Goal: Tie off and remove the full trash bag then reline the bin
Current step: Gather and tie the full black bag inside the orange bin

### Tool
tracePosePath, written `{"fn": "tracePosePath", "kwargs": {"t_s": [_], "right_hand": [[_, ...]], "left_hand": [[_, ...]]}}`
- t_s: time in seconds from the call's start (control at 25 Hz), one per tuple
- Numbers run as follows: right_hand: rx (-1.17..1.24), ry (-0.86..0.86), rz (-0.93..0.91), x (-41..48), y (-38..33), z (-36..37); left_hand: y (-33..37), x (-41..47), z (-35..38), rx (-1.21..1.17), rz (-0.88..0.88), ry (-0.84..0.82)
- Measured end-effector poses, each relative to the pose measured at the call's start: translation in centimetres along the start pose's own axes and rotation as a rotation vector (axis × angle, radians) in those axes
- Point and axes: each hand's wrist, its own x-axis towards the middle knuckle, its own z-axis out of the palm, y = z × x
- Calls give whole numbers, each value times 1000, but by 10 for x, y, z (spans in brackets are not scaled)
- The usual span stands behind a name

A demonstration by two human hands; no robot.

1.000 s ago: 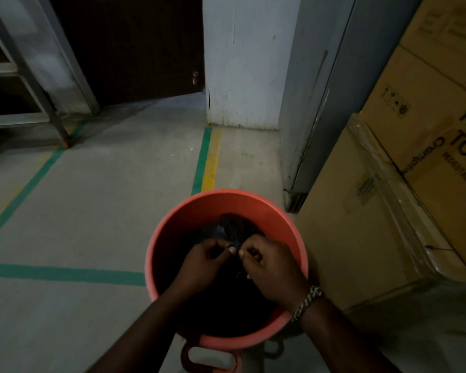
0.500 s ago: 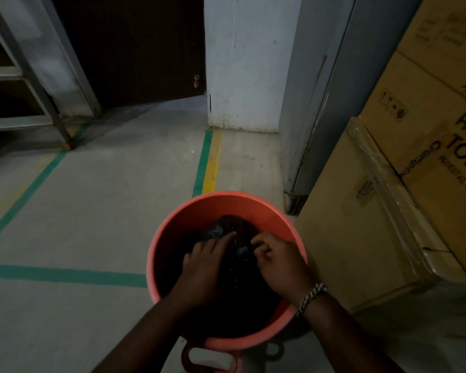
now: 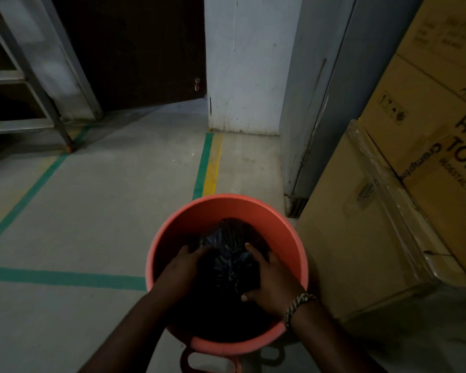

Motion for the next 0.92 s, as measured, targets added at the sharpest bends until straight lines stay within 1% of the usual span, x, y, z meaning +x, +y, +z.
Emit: {"fn": "tracePosePath", "kwargs": {"t_s": [0.04,0.12,0.24,0.36,0.52,0.72,0.8,0.92], "right_hand": [[-6,4,-16,-1,-2,1],[14,49,-19,-4,-7,4],[56,171,-38,-12,-17,3],[94,233,-51,-16,-21,-4],[43,283,-91,-15,-19,-13],[69,371,-168,-9,-21,-28],[104,434,-215,-9,-27,-40],[117,558,-280,-17,-44,-71]], "left_hand": [[0,0,2,-57,6,12],[-1,0,8,-31,59,67],[2,-2,14,-77,82,190],[10,-6,17,-132,109,318],[8,-9,12,-147,126,365],[16,-13,-2,-231,100,475],[26,-15,-15,-226,121,531],[53,-23,-41,-239,203,678]]}}
